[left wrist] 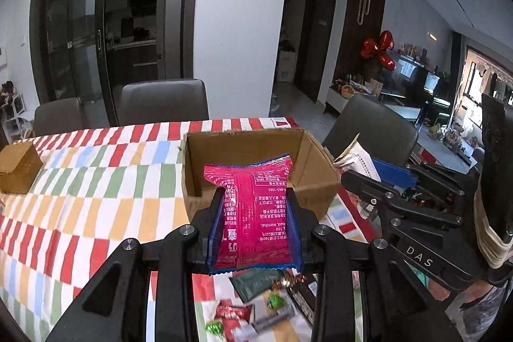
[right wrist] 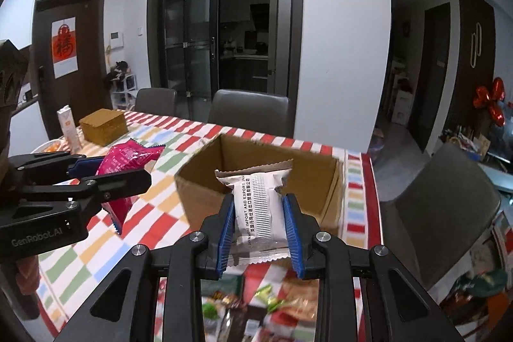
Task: Organize snacks
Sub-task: 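Lift both held packets and carry them over the open cardboard box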
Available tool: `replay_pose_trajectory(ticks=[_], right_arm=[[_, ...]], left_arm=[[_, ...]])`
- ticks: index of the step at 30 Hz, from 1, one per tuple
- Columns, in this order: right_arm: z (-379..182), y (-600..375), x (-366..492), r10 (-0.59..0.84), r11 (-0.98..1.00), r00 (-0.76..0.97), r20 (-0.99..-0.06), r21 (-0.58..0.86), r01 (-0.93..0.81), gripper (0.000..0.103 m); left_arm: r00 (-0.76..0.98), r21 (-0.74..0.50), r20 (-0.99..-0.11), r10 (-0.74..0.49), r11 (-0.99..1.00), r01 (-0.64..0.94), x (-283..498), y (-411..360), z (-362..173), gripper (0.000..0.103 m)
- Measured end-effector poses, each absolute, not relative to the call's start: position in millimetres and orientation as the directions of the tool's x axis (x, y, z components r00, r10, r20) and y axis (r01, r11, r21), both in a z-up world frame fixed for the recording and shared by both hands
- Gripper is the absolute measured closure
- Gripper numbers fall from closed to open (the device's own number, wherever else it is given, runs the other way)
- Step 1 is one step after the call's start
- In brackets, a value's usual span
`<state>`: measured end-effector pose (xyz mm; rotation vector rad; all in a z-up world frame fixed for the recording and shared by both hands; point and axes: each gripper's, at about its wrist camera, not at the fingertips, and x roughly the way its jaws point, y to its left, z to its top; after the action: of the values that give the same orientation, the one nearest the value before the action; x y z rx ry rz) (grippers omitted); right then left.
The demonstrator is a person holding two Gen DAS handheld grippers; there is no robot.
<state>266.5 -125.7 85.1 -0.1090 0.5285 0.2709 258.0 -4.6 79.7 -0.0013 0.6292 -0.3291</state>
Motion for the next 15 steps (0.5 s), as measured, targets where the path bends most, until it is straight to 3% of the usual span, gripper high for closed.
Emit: replay_pose_trajectory(ticks=[15], right_arm=[[78.0, -131.4, 361.7, 0.177, 0.973, 0.771, -0.611, -0.007, -0.229, 0.072]], left_arm=[[0.689, -0.128, -0.66, -0.3, 0.948, 0.29, 362.7, -7.6, 73.0, 0.069]])
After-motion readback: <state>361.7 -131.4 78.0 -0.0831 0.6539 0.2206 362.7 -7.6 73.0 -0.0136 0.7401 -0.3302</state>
